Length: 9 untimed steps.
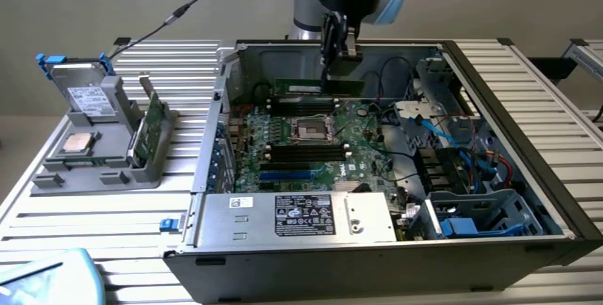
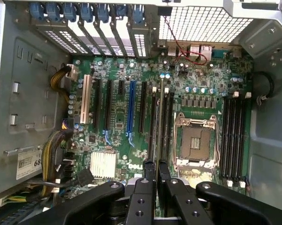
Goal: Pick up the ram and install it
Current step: 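Pick up the ram and move it above insertion slot, then insert the ram into the slot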
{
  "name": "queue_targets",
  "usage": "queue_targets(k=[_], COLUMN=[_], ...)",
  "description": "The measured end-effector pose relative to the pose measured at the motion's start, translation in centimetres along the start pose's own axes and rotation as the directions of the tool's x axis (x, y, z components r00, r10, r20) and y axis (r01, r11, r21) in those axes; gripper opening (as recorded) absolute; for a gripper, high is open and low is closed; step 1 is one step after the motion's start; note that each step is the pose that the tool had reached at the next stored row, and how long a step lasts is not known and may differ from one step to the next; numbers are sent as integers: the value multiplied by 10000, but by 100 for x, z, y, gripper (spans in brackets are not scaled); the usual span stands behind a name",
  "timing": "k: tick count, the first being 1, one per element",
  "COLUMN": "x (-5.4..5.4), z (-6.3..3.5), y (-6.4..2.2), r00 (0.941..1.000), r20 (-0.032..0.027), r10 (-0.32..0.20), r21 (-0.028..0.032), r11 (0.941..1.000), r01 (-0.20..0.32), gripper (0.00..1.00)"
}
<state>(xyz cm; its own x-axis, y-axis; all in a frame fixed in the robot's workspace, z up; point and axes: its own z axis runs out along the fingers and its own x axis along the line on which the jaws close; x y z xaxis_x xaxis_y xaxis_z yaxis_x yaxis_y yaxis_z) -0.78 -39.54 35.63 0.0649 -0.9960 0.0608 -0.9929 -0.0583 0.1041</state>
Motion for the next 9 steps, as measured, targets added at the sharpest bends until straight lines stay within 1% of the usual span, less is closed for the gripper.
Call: queue_targets(k=[1, 2, 9], x=[0, 0, 0], z=[0, 0, 0], y=[1, 0, 1], r00=[10000, 10000, 10000], r20=[-9, -10, -11], r10=[3, 2, 3], r21=[24, 28, 28], r11=[10000, 10000, 10000], r01=[-3, -2, -3], gripper=[15, 15, 15])
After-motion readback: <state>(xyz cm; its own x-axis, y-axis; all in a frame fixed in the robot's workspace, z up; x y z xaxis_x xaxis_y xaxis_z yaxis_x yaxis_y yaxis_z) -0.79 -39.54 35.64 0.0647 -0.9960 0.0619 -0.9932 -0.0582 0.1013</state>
